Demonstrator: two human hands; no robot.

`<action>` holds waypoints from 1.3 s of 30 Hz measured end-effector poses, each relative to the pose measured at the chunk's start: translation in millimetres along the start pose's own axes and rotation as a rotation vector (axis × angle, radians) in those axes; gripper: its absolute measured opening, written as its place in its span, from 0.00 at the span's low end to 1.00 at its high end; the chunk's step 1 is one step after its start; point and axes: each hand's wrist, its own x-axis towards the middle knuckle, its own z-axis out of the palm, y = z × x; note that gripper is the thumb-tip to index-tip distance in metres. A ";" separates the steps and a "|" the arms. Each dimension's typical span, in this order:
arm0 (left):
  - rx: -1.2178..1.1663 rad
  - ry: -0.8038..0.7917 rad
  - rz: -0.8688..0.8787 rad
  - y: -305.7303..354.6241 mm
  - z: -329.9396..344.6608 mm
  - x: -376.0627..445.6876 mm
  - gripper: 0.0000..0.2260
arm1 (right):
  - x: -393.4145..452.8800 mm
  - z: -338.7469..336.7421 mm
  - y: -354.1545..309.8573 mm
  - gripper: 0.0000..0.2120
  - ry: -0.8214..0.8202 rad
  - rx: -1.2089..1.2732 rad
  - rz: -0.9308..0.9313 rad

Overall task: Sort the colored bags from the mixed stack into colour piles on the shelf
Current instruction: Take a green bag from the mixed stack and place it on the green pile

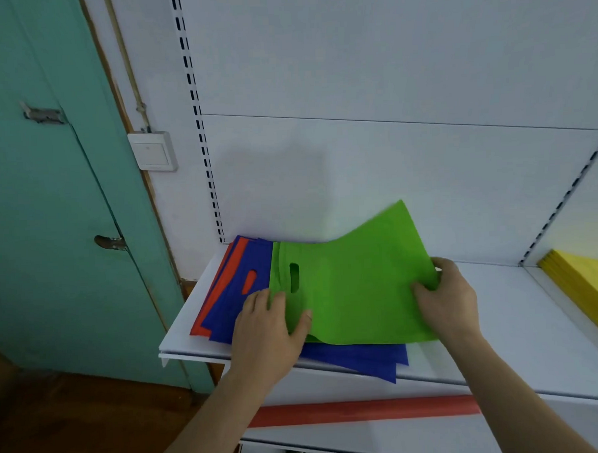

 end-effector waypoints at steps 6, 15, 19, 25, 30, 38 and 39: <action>-0.392 -0.083 -0.274 0.6 -3.1 49.7 0.40 | -26.9 -26.4 -3.5 0.17 0.135 0.145 -0.263; -1.379 -0.110 -0.366 23.4 -6.0 80.9 0.11 | -35.8 -59.5 2.9 0.10 0.336 0.234 -0.195; -1.638 -0.196 -0.351 21.5 -27.1 88.2 0.14 | -35.2 -58.2 8.1 0.10 0.361 0.214 -0.120; -1.824 -0.433 -0.168 16.5 -47.9 75.9 0.22 | -27.3 -47.5 3.5 0.08 0.340 0.178 -0.075; -1.142 -0.254 -0.002 20.0 -49.4 67.2 0.11 | -26.4 -39.9 -1.7 0.08 0.337 0.217 -0.061; -0.979 -0.067 -0.017 1.7 -58.8 78.7 0.09 | -40.6 -33.3 -6.6 0.09 0.279 0.308 -0.084; -0.951 -0.101 -0.023 -2.5 -54.1 74.5 0.09 | -43.4 -30.8 -4.3 0.09 0.242 0.293 -0.083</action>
